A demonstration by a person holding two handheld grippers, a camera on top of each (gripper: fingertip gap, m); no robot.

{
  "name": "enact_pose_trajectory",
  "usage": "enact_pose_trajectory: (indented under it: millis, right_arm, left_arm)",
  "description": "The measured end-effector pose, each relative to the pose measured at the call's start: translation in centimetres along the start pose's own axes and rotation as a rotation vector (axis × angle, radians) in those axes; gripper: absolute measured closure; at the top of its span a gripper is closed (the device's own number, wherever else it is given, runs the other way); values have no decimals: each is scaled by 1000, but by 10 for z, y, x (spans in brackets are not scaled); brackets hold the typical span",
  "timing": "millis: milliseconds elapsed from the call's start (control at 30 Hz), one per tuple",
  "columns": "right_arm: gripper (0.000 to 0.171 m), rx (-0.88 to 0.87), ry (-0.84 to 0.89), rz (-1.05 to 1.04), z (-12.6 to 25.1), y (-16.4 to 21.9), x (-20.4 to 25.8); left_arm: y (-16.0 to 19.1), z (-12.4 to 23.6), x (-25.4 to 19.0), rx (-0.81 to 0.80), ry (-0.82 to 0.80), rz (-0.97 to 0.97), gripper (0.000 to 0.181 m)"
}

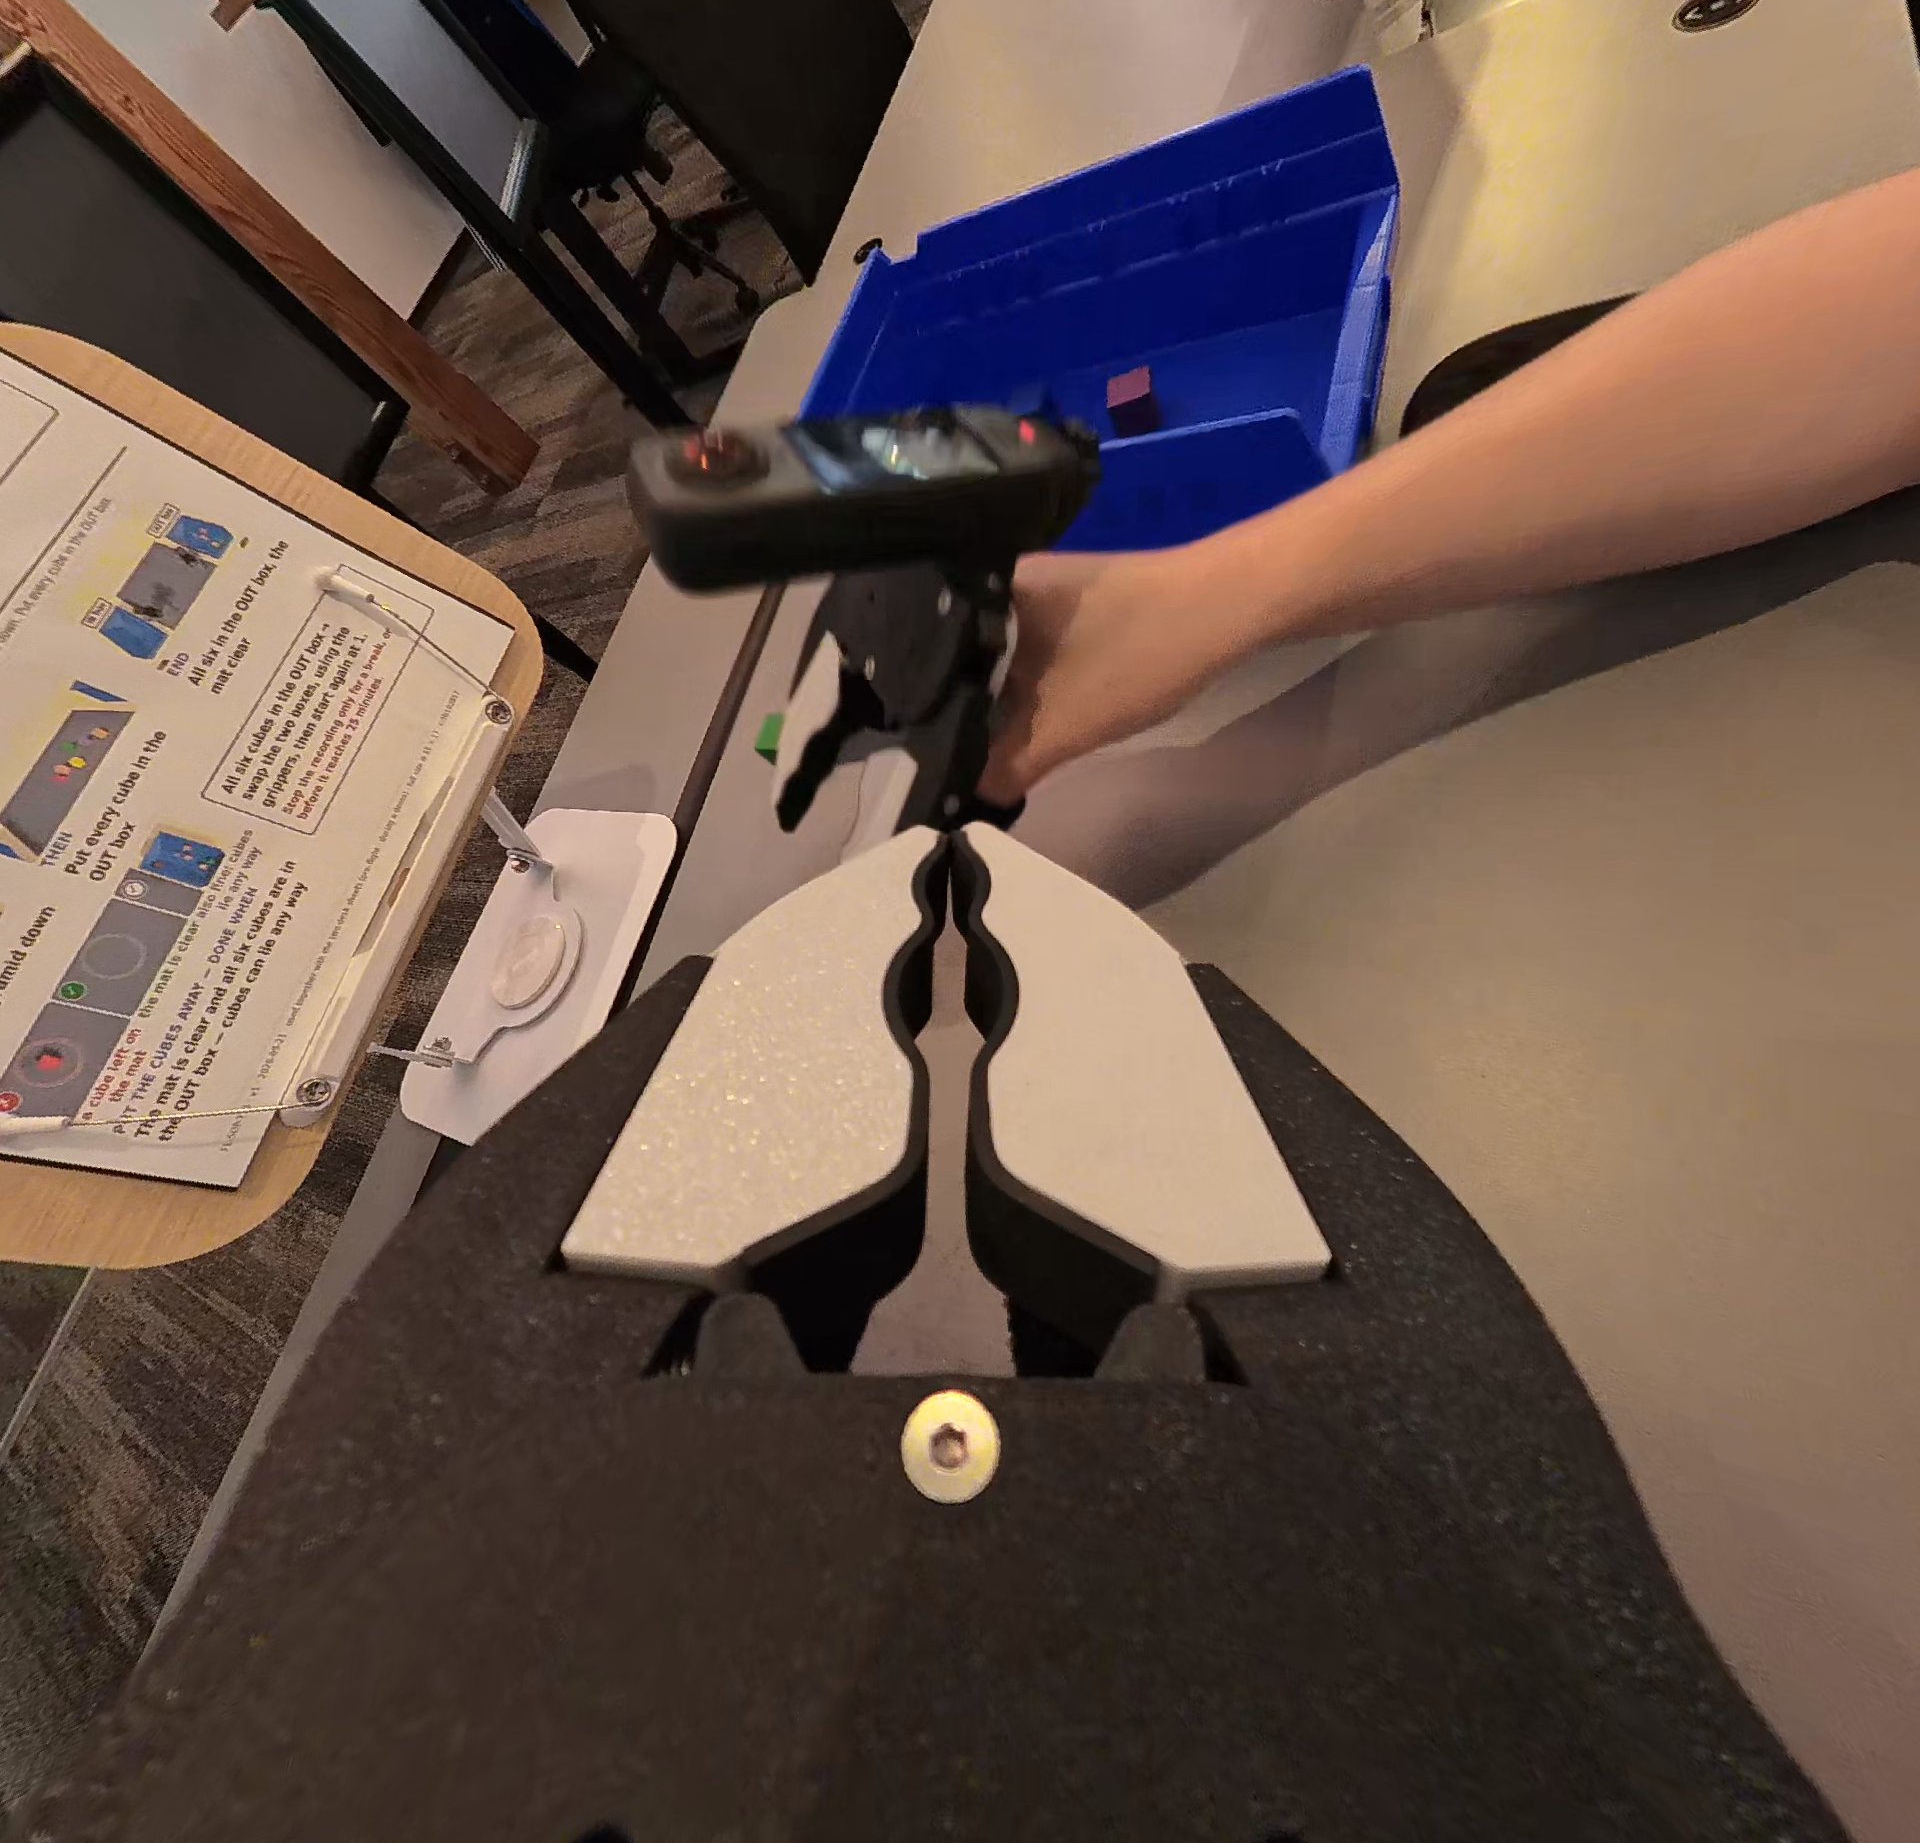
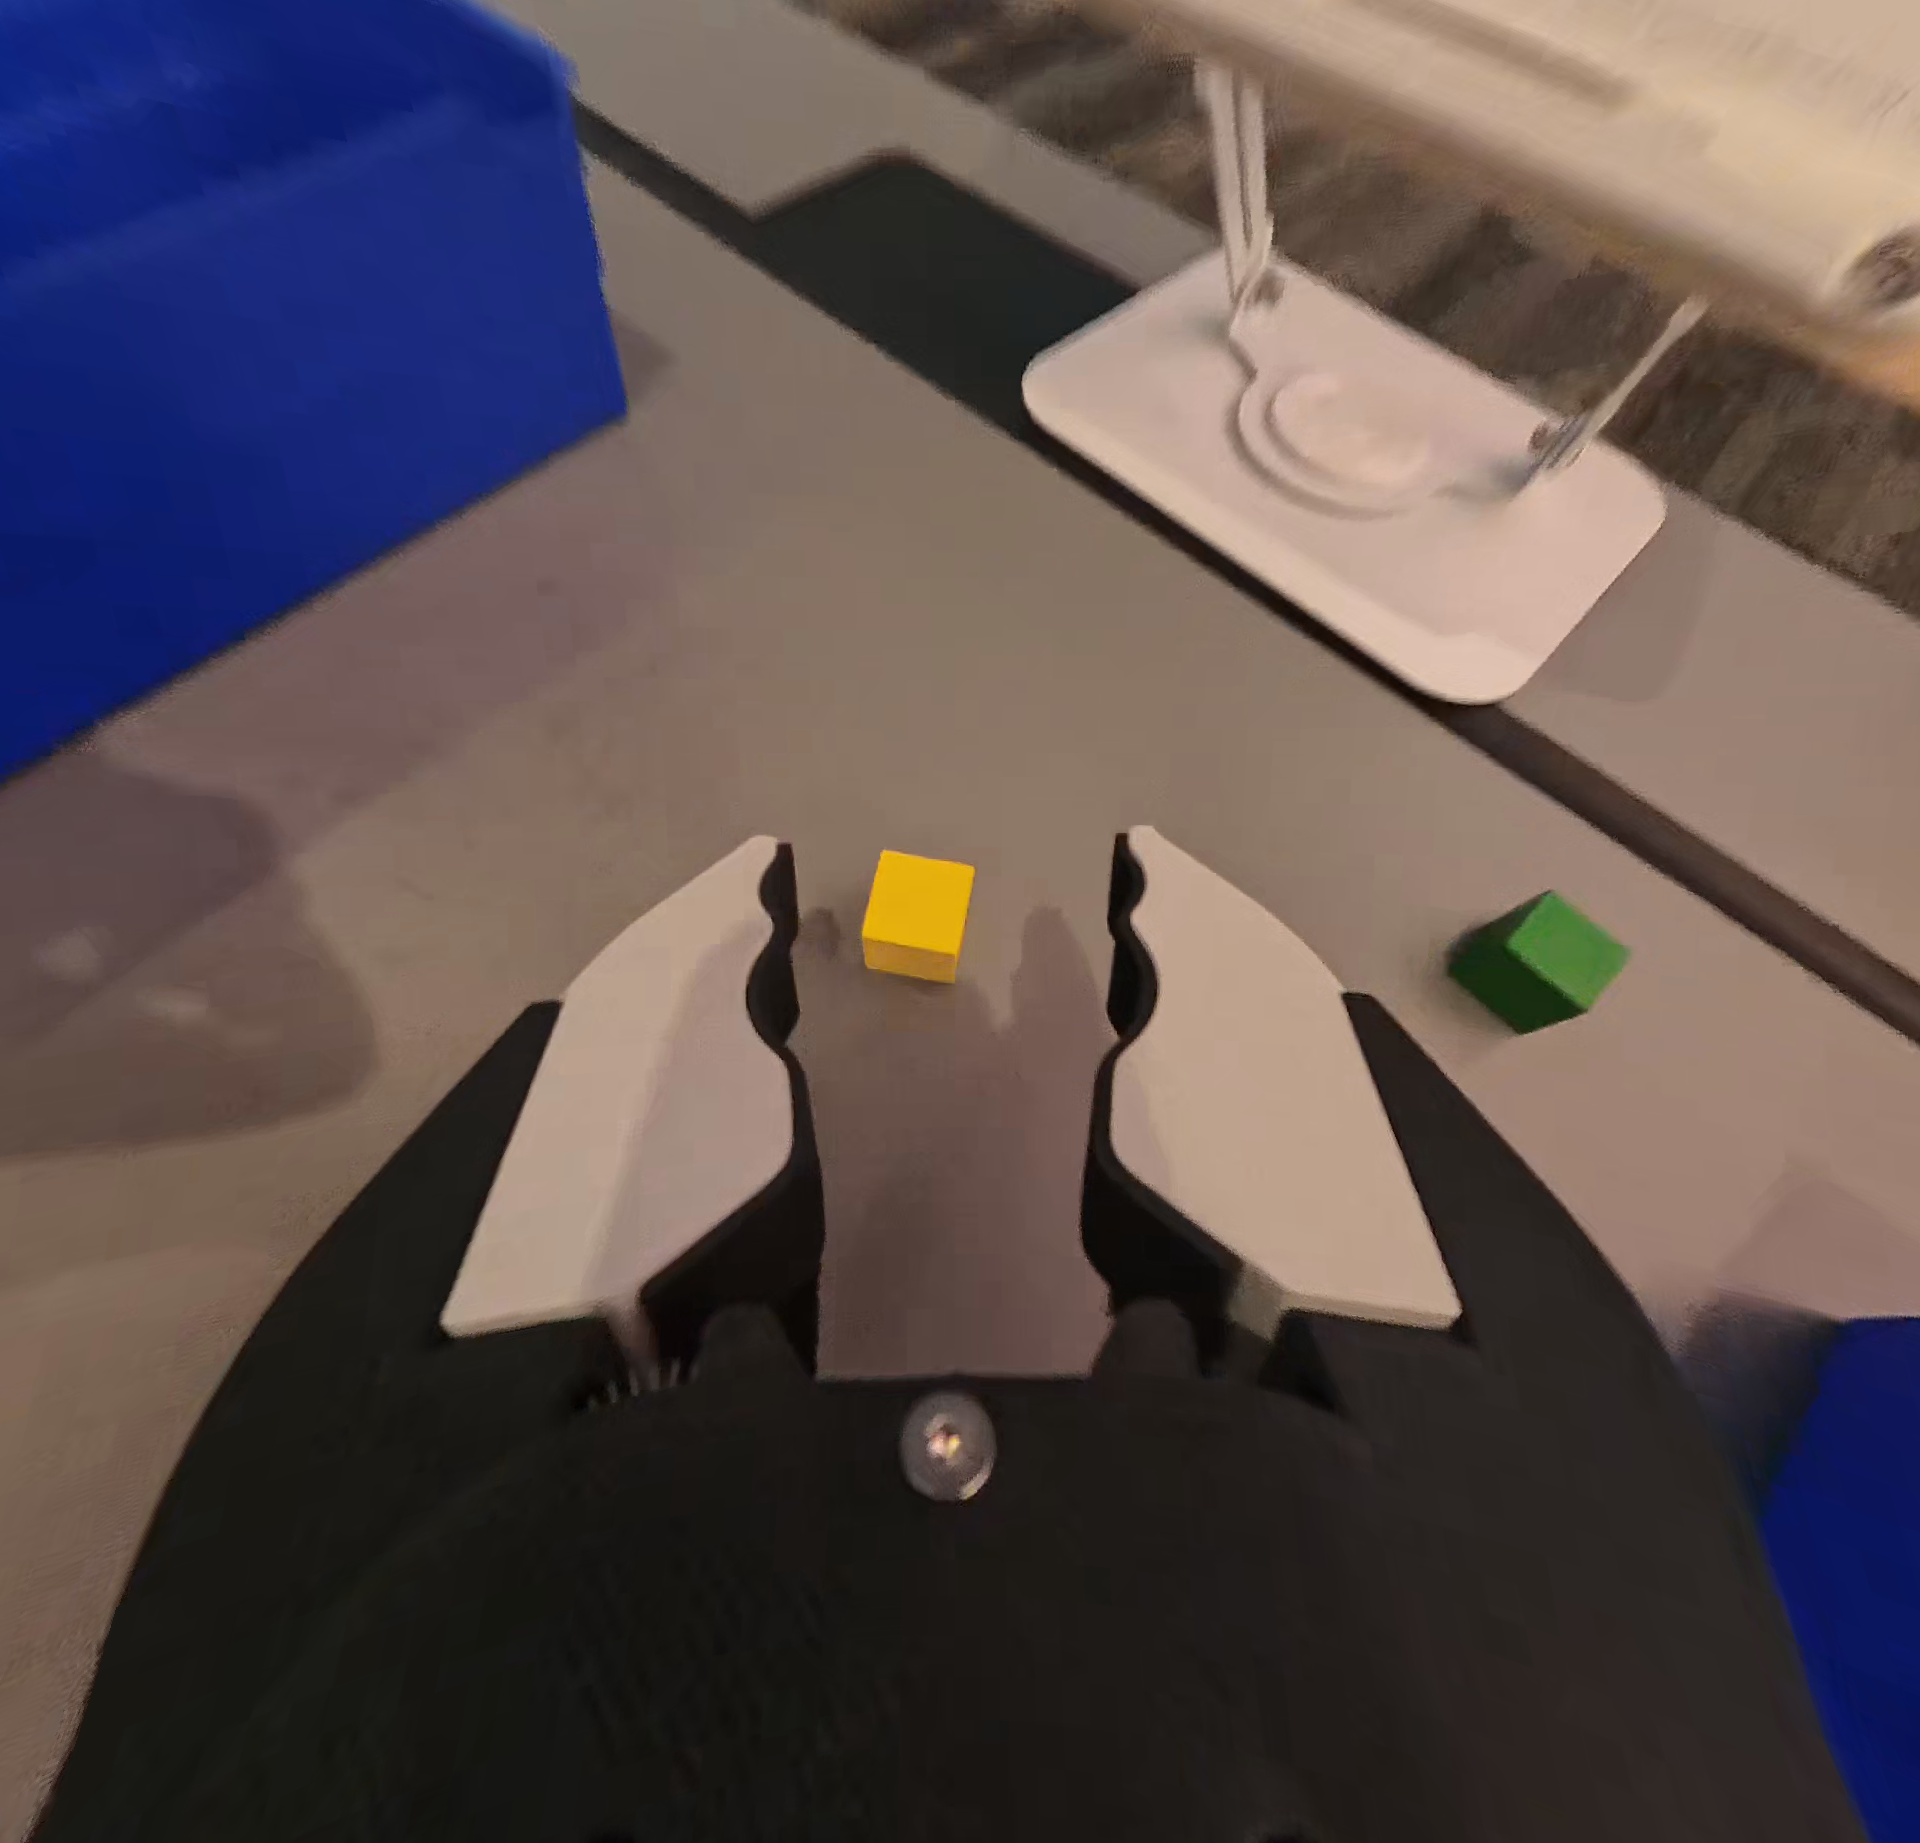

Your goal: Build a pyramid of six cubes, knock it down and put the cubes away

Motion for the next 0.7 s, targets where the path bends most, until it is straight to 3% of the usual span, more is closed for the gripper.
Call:
enact_pose_trajectory:
  millis: [200,267,300,400,500,600,700]
  right_arm:
    - [116,173,6,18,-45,28,16]
    - [127,229,8,64,-53,36,15]
    - [142,231,-13,72,-54,37,15]
    - [142,170,-66,61,-44,26,12]
    - [142,42,-93,43,-3,-11,3]
    - [142,-89,-79,71,64,-52,-20]
    - [142,-117,10,122,131,-64,-58]
  left_arm:
    - [1,-2,1,8,8,1,181]
    - [2,-3,1,9,9,0,181]
    - [2,-3,1,9,9,0,181]
    - [2,-2,2,9,8,3,181]
    - [2,-1,2,9,6,0,181]
    - [2,1,2,4,-1,-1,181]
    - [1,4,2,-4,-6,1,181]
Point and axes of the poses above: each gripper's, where its closed fingertips meet, z back along the fingers, y out of its underside, x = y × z across the jaws, the point moved 8 cm from there along z, back along the fingers, and after that the axes turned 11 degrees about y, right-handed, at the moved point
